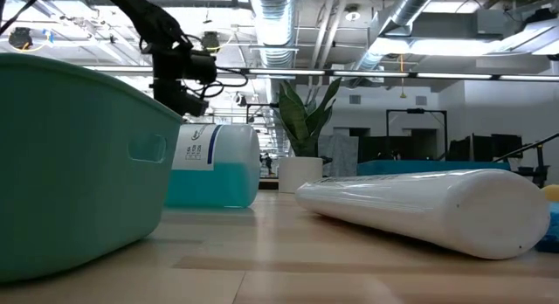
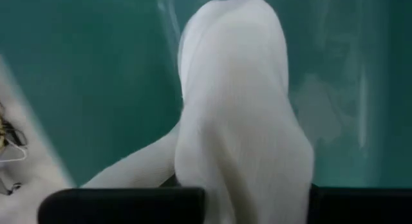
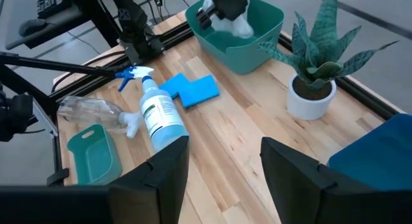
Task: Pick & Place Kitchen Items
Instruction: Put the white microfiber cloth into the top green bin
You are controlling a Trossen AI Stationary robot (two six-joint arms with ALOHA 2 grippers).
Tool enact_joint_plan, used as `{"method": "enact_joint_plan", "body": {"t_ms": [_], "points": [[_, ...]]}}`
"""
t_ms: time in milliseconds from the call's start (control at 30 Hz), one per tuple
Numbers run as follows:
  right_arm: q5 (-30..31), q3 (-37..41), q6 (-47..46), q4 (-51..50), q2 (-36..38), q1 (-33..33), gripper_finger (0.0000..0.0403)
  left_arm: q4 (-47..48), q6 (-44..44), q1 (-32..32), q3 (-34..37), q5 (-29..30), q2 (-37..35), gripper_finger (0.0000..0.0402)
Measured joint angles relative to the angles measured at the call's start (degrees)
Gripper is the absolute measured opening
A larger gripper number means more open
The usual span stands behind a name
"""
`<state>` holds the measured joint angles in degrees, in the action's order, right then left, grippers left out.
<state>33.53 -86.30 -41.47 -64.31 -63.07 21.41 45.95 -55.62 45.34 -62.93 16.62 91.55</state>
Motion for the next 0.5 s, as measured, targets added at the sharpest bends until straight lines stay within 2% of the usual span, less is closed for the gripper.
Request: {"method": "enact_joint_plan", "body": {"t_ms": [300, 500], "points": [[0.51, 0.00, -0.13, 0.00, -0.02, 0.33, 0.0185, -5.62, 0.36, -1.91, 5.63, -1.00, 0.00, 0.0022], [1.03, 0.00, -0.61, 0.00, -0.02, 0.33, 0.0185, -6.02, 1.21, -1.96, 6.46, -1.74, 0.00, 0.0023]]}}
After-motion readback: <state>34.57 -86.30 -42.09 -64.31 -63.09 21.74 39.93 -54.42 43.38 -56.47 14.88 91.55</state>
